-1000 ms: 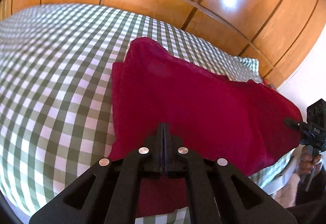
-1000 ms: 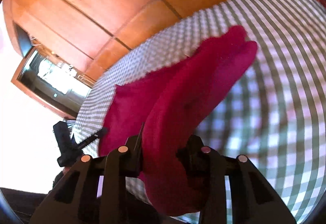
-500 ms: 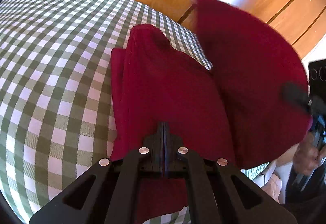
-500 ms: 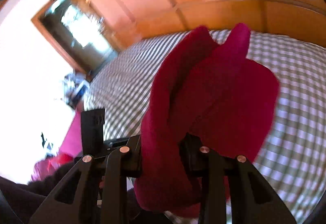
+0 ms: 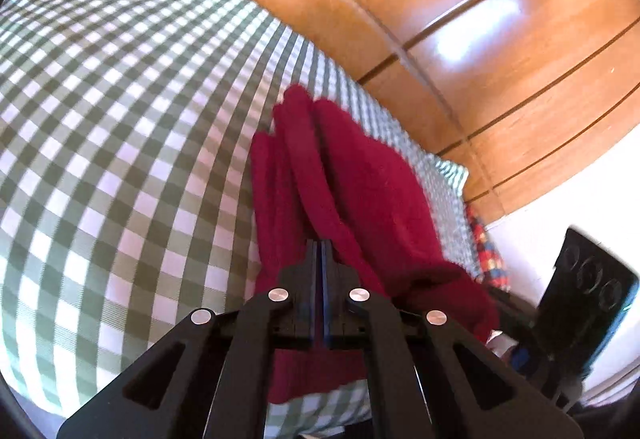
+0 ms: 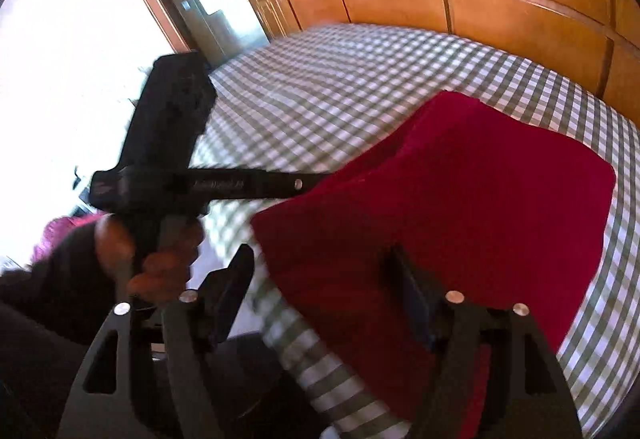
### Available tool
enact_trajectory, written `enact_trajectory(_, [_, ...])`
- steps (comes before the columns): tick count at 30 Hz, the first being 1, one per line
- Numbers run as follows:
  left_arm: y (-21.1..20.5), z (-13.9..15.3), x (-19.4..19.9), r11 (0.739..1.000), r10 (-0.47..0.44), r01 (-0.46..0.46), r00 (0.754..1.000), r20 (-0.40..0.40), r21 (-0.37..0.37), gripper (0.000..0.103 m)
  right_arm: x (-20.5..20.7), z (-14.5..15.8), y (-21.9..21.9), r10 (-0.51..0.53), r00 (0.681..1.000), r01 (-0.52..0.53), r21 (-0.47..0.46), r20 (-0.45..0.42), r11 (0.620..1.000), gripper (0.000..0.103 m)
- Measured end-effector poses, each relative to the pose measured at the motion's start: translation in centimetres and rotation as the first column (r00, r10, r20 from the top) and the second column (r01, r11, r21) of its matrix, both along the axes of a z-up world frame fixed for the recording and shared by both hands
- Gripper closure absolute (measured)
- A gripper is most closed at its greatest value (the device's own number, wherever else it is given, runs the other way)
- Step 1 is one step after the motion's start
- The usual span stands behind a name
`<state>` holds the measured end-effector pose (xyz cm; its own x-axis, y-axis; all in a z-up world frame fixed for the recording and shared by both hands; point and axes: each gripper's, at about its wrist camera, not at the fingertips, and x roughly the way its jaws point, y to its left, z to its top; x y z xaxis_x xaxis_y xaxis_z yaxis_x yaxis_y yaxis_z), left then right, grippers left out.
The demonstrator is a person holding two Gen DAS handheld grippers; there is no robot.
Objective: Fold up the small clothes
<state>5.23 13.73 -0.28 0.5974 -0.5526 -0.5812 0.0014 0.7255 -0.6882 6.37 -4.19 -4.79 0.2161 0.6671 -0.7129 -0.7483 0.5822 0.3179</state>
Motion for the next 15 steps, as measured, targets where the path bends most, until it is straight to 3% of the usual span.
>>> enact_trajectory(3, [0.5,2.3,-0.8,1.0,-0.001,0.003,0.999,0.044,-0.031,0.103,-0.8,0.2,-3.7,-0.083,0.997,0.084,0.026,-0.004,0.996,0.028])
enact_trajectory(8, [-0.9,4.8,-1.5,0.997,-0.067,0.071,0.994,0.084,-0.04,0.103,-2.4,-1.9,-9.5,-0.226,0.974,0.225,-0.055,-0.003,0.973,0.03])
enact_trajectory(9, [-1.2,4.9,-1.6,0.996,-0.083,0.087,0.993,0.084,-0.036,0.088,-2.5,-2.7,-10.1,-0.245,0.969,0.244,-0.073,-0.007,0.967,0.03])
enact_trajectory(10, [-2.0,5.0,-1.7,0.992,-0.112,0.115,0.99,0.08,-0.041,0.06,-2.8,-3.8,-10.7,-0.27,0.963,0.267,-0.094,-0.015,0.959,0.031])
enact_trajectory(11, [-2.7,5.0,-1.7,0.989,-0.132,0.136,0.989,0.073,-0.051,0.05,-2.9,-4.3,-11.2,-0.283,0.959,0.28,-0.106,-0.022,0.954,0.035])
enact_trajectory(12, [-3.1,5.0,-1.7,0.988,-0.143,0.147,0.987,0.07,-0.049,0.046,-2.8,-5.3,-11.3,-0.305,0.952,0.299,-0.121,-0.033,0.947,0.037])
enact_trajectory(15, [-4.7,4.6,-1.5,0.986,-0.165,0.164,0.985,0.042,0.035,0.046,-2.6,-6.5,-11.7,-0.34,0.939,0.333,-0.13,-0.041,0.934,0.047])
